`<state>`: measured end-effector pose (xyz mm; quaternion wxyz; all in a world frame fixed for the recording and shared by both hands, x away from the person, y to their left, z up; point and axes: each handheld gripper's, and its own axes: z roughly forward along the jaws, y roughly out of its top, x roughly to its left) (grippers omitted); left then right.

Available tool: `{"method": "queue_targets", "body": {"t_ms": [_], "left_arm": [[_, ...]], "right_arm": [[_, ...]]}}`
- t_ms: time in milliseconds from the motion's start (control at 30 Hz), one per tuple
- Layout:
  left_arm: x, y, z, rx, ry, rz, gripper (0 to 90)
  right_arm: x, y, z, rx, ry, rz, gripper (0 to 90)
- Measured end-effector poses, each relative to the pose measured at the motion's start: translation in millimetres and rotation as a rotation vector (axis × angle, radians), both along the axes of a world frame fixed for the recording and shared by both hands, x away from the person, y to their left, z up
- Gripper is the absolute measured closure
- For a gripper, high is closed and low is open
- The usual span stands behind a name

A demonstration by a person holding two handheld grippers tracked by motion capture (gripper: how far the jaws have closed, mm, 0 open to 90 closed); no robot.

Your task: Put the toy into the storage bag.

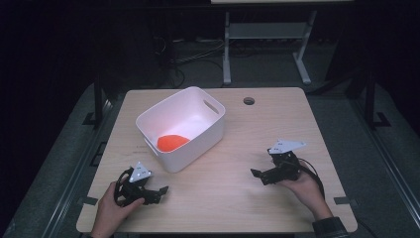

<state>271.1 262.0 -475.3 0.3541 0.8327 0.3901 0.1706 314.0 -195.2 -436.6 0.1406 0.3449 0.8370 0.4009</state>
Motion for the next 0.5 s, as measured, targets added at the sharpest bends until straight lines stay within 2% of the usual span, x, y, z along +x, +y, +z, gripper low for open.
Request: {"method": "queue_targets", "body": {"t_ms": [133, 367, 500], "left_arm": [[0.0, 0.0, 0.0, 0.000, 0.000, 0.000, 12.6], [0.0, 0.0, 0.0, 0.000, 0.000, 0.000, 12.6], [0.0, 0.0, 0.0, 0.000, 0.000, 0.000, 12.6]], "right_arm": [[-7.5, -8.3, -9.8, 0.000, -0.002, -0.034, 2.1], [-19.3, -22.8, -25.2, -0.009, 0.022, -0.087, 2.2], [-24.3, -29.0, -33.1, -0.030, 0.027, -0.111, 2.2]]}}
